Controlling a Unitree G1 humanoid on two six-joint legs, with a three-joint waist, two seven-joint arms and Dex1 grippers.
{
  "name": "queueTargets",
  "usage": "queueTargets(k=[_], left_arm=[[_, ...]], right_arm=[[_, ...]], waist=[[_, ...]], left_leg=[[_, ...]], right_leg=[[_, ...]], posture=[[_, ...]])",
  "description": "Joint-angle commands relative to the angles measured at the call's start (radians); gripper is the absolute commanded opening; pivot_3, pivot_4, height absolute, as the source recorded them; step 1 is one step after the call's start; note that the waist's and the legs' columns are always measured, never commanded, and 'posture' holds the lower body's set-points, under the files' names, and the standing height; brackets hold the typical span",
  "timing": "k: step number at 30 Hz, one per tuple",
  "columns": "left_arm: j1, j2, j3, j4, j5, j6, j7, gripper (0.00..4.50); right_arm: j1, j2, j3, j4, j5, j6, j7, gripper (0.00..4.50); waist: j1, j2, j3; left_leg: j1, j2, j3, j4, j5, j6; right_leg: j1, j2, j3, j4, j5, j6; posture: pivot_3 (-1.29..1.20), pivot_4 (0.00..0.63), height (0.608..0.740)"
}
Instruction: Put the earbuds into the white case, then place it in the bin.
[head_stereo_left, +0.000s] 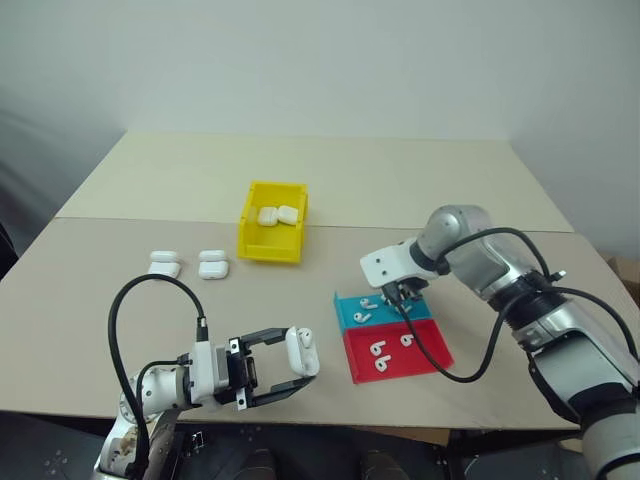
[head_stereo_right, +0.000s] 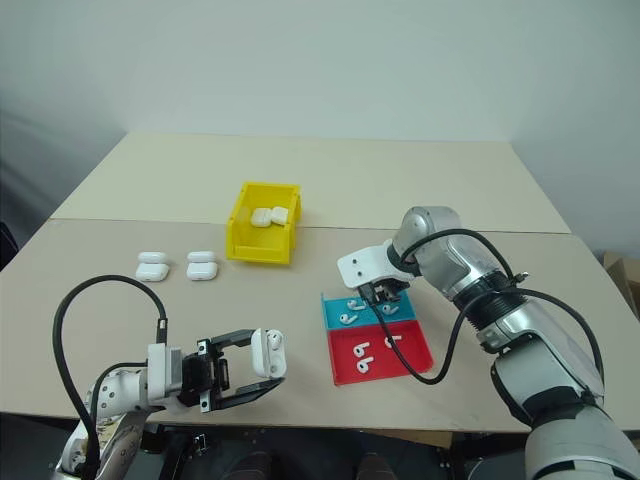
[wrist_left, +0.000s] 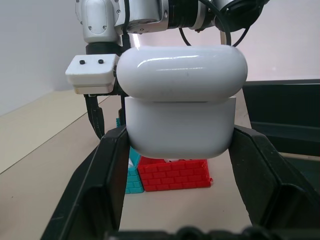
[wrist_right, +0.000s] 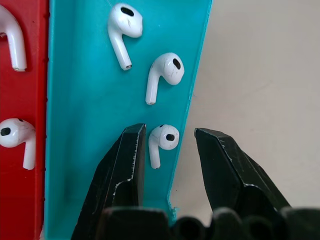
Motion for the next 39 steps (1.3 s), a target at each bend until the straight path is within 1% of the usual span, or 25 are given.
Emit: queueTargets(k=[1,12,39], left_arm=[[-0.001,0.007,-0.002,-0.017,0.0,-0.023,0.007,2.73],[-0.022,0.01,-0.009,-0.007,0.003,-0.023,0.005,2.73],[-0.021,0.017,-0.01,0.004,0.016,-0.039,0.008,2.73]], right_arm=[[-0.016,0.006,-0.013,0.004,-0.017,-0.034,-0.001,1.97],[0.002,0.013,-0.01,0.056,-0.08,-0.093,-0.034,1.97],[0.003,0.027,-0.024,0.083,-0.089,-0.182,-0.035,1.97]], waist=[[0.0,0.0,0.0],[0.0,0.0,0.0],[-0.002,0.0,0.0]], left_leg=[[0.0,0.0,0.0,0.0,0.0,0.0],[0.0,0.0,0.0,0.0,0.0,0.0],[0.001,0.0,0.0,0.001,0.0,0.0]], right_leg=[[0.0,0.0,0.0,0.0,0.0,0.0],[0.0,0.0,0.0,0.0,0.0,0.0],[0.001,0.0,0.0,0.001,0.0,0.0]], posture=[[0.0,0.15,0.74],[0.0,0.15,0.74],[0.0,0.15,0.74]])
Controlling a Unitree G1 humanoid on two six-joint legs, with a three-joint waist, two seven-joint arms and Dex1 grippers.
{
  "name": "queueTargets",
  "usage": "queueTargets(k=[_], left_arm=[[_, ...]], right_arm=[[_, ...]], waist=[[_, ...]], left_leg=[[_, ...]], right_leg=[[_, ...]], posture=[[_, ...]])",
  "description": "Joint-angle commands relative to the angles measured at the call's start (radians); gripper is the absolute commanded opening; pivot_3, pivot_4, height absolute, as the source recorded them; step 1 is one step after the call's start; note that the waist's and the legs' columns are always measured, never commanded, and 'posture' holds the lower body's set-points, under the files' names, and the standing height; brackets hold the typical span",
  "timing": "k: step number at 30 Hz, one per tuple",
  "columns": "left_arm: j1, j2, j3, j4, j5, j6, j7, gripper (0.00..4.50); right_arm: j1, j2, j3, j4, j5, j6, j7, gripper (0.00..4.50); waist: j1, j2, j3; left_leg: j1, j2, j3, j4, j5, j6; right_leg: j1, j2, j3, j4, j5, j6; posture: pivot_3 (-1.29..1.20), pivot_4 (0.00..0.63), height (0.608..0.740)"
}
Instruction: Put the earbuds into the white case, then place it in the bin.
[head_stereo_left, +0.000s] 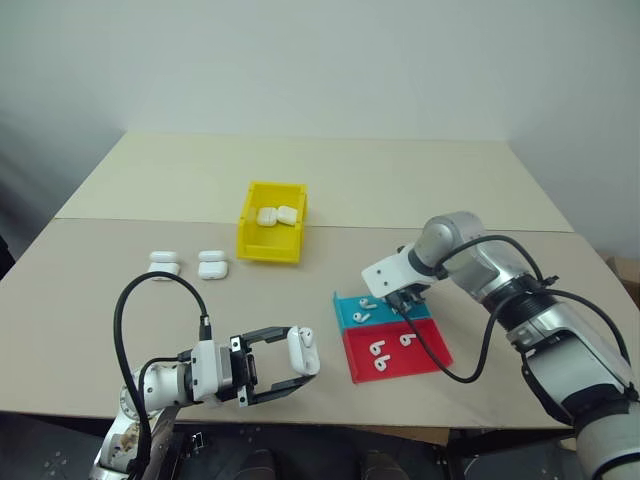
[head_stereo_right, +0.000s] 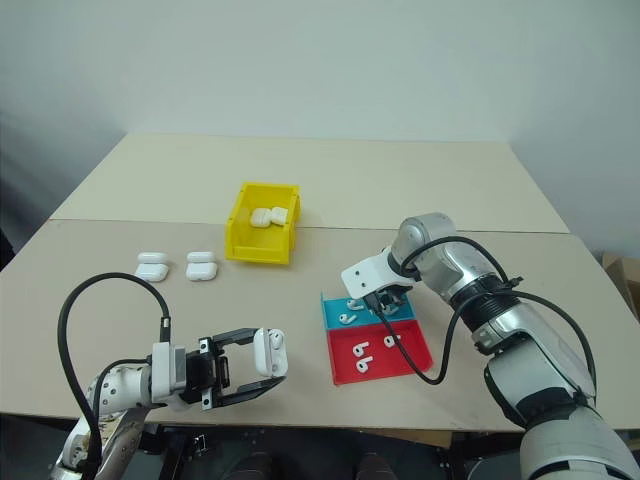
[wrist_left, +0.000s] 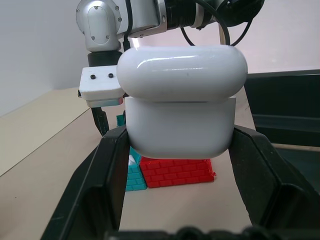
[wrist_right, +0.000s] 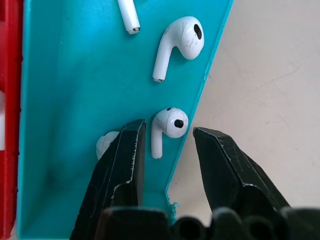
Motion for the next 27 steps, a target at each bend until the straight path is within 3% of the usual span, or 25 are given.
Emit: queueTargets(k=[1,27], left_arm=[[-0.001,0.003,-0.002,-0.012,-0.004,-0.024,0.006,2.73],[-0.001,0.005,-0.005,-0.004,0.005,-0.033,0.009,2.73]], right_arm=[[-0.007,0.005,-0.019,-0.004,0.004,-0.031,-0.002,1.97],[-0.006,0.003,-0.014,0.033,-0.027,-0.096,-0.012,1.97]], waist=[[0.0,0.0,0.0],[0.0,0.0,0.0]], left_leg=[[0.0,0.0,0.0,0.0,0.0,0.0],[0.004,0.0,0.0,0.001,0.0,0.0]], right_leg=[[0.0,0.0,0.0,0.0,0.0,0.0],[0.003,0.0,0.0,0.003,0.0,0.0]], posture=[[0.0,0.15,0.74],[0.0,0.15,0.74]])
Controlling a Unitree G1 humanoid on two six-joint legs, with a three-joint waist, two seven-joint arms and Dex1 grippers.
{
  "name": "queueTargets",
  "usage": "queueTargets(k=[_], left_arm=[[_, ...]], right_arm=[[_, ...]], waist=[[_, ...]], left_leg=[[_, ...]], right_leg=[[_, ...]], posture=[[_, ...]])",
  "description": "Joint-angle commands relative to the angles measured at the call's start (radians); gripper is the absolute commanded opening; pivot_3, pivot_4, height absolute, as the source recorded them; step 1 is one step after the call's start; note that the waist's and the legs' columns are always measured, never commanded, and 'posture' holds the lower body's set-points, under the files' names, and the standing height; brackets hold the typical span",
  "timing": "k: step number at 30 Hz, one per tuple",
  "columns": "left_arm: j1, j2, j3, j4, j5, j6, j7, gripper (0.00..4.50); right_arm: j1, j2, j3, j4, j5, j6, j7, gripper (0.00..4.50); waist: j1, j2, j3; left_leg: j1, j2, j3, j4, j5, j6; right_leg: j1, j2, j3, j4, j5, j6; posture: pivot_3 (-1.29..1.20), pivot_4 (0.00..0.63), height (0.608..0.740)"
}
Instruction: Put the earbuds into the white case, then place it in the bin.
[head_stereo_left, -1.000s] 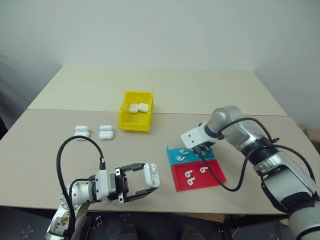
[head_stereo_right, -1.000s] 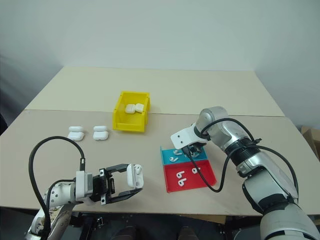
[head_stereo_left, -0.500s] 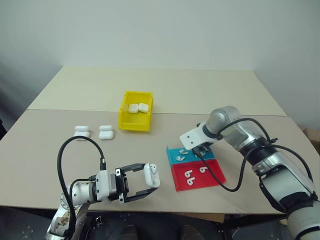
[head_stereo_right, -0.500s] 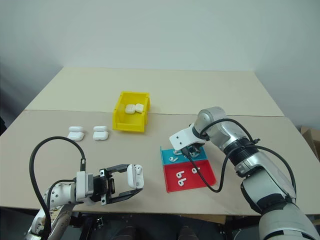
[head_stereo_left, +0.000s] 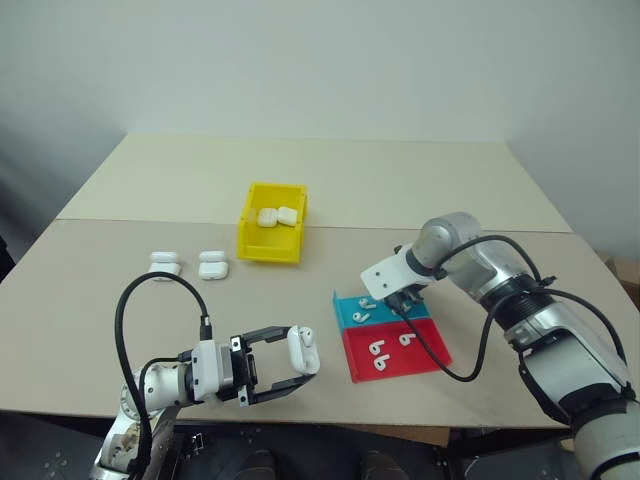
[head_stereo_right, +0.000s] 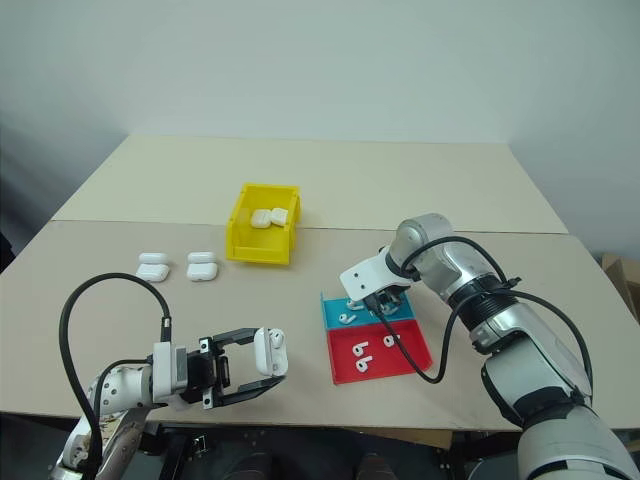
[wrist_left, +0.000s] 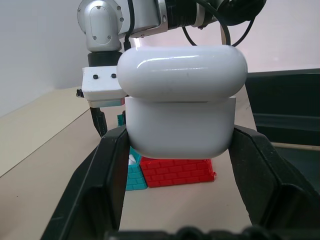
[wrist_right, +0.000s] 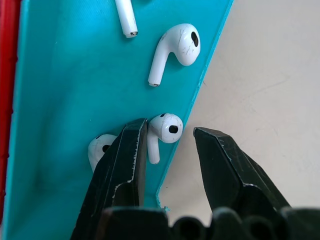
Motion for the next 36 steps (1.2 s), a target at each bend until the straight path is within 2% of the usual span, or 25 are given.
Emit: queueTargets(k=[1,4,7,17,21,30,32,36], left_arm=[[-0.001,0.005,-0.003,-0.009,0.0,-0.03,0.001,2.73],[0.0,0.005,-0.003,-0.01,0.001,-0.031,0.002,2.73],[0.001,0.006,-0.003,-0.011,0.003,-0.032,0.002,2.73],[0.002,0.004,-0.005,-0.01,0.006,-0.036,0.002,2.73],[-0.001,0.004,-0.005,-0.009,0.005,-0.036,0.001,2.73],[-0.012,0.003,-0.004,-0.009,-0.004,-0.03,0.0,2.73],[-0.029,-0.001,0.0,-0.021,-0.021,-0.015,0.008,2.73],[-0.076,-0.014,0.01,-0.062,-0.071,0.038,0.047,2.73]], right_arm=[[-0.003,-0.007,-0.009,0.002,-0.002,-0.025,0.013,1.97],[-0.004,-0.007,-0.009,0.004,-0.001,-0.024,0.02,1.97],[-0.001,-0.01,-0.009,0.002,-0.001,-0.039,0.019,1.42],[0.005,-0.011,-0.01,0.007,-0.017,-0.049,0.013,1.42],[0.007,-0.011,-0.011,0.005,-0.019,-0.052,0.015,0.65],[0.021,-0.017,-0.047,-0.061,0.006,-0.008,0.029,0.65],[0.028,-0.024,-0.096,-0.12,0.041,0.052,0.029,0.65],[0.058,-0.04,-0.249,-0.322,0.17,0.293,0.053,0.65]], waist=[[0.0,0.0,0.0],[0.0,0.0,0.0],[0.0,0.0,0.0],[0.0,0.0,0.0],[0.0,0.0,0.0],[0.0,0.0,0.0],[0.0,0.0,0.0],[0.003,0.0,0.0]], left_leg=[[0.0,0.0,0.0,0.0,0.0,0.0],[0.0,0.0,0.0,0.0,0.0,0.0],[0.0,0.0,0.0,0.0,0.0,0.0],[0.0,0.0,0.0,0.0,0.0,0.0],[0.001,0.0,0.0,0.0,0.0,0.0],[0.001,0.0,0.0,0.0,0.0,0.0],[0.001,0.0,0.0,0.0,0.0,0.0],[0.0,0.0,0.0,0.0,0.0,0.0]], right_leg=[[0.0,0.0,0.0,0.0,0.0,0.0],[0.0,0.0,0.0,0.0,0.0,0.0],[0.0,0.0,0.0,0.0,0.0,0.0],[0.0,0.0,0.0,0.001,0.0,0.0],[0.0,0.0,0.0,0.001,0.0,0.0],[0.0,0.0,0.0,0.001,0.0,0.0],[0.0,0.0,0.0,0.001,0.0,0.0],[-0.001,0.0,0.0,0.002,0.0,0.0]], posture=[[0.0,0.15,0.74],[0.0,0.15,0.74],[0.0,0.15,0.74],[0.0,0.15,0.74],[0.0,0.15,0.74],[0.0,0.15,0.74],[0.0,0.15,0.74],[0.0,0.15,0.74]])
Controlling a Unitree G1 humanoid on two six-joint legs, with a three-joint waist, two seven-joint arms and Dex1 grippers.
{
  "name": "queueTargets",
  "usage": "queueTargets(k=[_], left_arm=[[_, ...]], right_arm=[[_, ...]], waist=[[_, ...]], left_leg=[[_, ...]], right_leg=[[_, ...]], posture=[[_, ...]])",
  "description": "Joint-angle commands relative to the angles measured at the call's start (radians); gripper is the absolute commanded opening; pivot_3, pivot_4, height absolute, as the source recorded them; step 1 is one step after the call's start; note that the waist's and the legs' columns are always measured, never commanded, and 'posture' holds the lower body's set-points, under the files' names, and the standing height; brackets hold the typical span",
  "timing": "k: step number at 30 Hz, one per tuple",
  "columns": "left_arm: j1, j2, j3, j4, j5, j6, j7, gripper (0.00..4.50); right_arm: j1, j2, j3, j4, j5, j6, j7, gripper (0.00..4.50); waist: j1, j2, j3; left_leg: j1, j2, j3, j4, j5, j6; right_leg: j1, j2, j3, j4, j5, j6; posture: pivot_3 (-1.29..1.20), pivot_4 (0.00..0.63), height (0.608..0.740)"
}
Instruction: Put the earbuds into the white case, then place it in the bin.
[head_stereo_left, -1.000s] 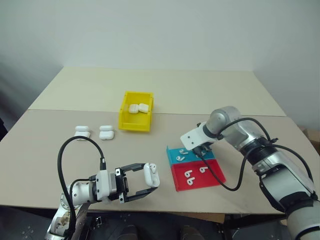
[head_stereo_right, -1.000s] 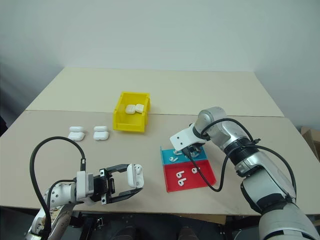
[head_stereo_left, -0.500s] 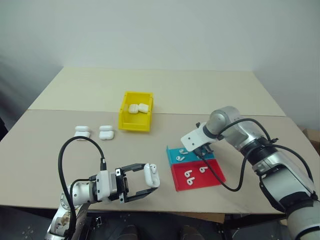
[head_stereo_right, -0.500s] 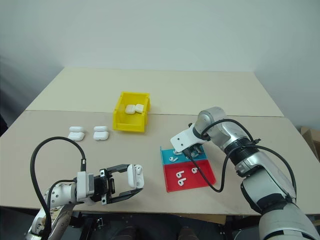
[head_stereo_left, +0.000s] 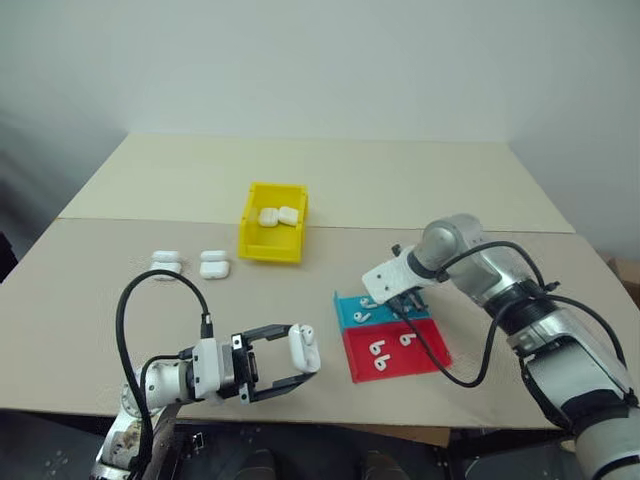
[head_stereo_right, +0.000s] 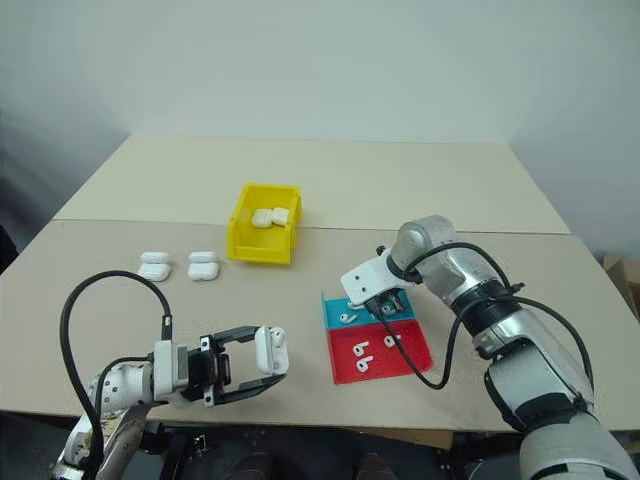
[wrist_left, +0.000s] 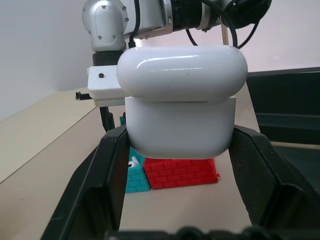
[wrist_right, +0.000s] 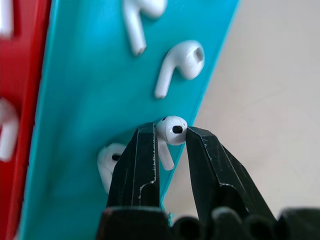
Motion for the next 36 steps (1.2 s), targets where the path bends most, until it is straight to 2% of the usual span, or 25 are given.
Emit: queueTargets(k=[1,6,9,13,15,20,24,30,36], left_arm=[[-0.046,-0.014,0.012,-0.077,-0.076,0.049,0.046,2.73],[-0.087,-0.02,0.01,-0.142,-0.155,0.132,0.08,2.73],[-0.113,-0.023,0.007,-0.148,-0.176,0.159,0.081,2.73],[-0.17,-0.035,-0.001,-0.145,-0.221,0.227,0.091,2.73],[-0.201,-0.038,-0.006,-0.148,-0.241,0.264,0.094,2.73],[-0.274,-0.051,-0.016,-0.162,-0.29,0.346,0.101,2.73],[-0.322,-0.071,-0.027,-0.141,-0.291,0.367,0.091,2.73],[-0.358,-0.091,-0.025,-0.121,-0.291,0.378,0.069,2.73],[-0.368,-0.103,-0.022,-0.112,-0.282,0.382,0.057,2.73]], right_arm=[[0.012,-0.037,-0.198,-0.24,0.14,0.245,0.01,0.65],[0.063,-0.069,-0.473,-0.605,0.379,0.804,-0.011,0.65],[0.082,-0.051,-0.631,-0.775,0.518,1.051,-0.073,0.65],[0.068,0.104,-0.972,-1.005,0.726,1.45,-0.13,0.65],[0.072,0.188,-1.09,-1.083,0.813,1.555,-0.15,0.65],[0.105,0.41,-1.272,-1.147,1.07,1.591,-0.31,0.65],[0.182,0.487,-1.298,-1.187,1.25,1.591,-0.451,0.65],[0.24,0.487,-1.263,-1.167,1.46,1.591,-0.641,0.65],[0.312,0.409,-1.201,-1.117,1.707,1.486,-0.824,0.65]], waist=[[0.002,0.0,0.0],[0.005,0.0,0.0],[0.004,0.0,0.0],[0.0,0.0,0.0],[0.0,0.0,-0.001],[-0.003,0.0,-0.001],[-0.003,0.001,-0.001],[-0.007,0.001,-0.001],[-0.014,0.001,-0.001]], left_leg=[[0.0,0.0,0.0,0.0,0.0,0.0],[-0.001,0.0,-0.001,0.0,0.0,0.0],[-0.001,0.0,-0.001,0.0,0.0,0.0],[0.0,0.0,-0.002,0.0,0.0,0.0],[0.0,0.0,-0.002,0.0,0.0,0.0],[0.0,0.0,-0.003,0.0,0.0,0.0],[0.0,0.0,-0.003,0.0,0.0,0.0],[-0.001,-0.001,-0.003,0.0,0.0,0.0],[-0.001,-0.001,-0.004,0.0,0.0,0.0]], right_leg=[[0.0,0.0,0.0,0.0,0.0,0.0],[0.0,0.0,-0.001,0.0,0.0,0.0],[0.0,0.0,-0.001,0.0,0.0,0.0],[0.0,0.001,0.0,0.001,0.0,0.0],[0.001,0.001,-0.001,0.001,0.0,0.0],[0.001,0.001,0.0,0.001,0.0,0.0],[0.001,0.001,-0.001,0.0,0.0,0.001],[0.001,0.001,-0.001,0.0,0.0,0.001],[0.002,0.001,-0.001,-0.001,-0.001,0.001]], posture=[[0.0,0.15,0.74],[0.0,0.15,0.74],[0.0,0.15,0.74],[0.0,0.15,0.74],[0.0,0.15,0.74],[0.0,0.15,0.74],[0.0,0.15,0.74],[0.0,0.15,0.74],[0.0,0.15,0.74]])
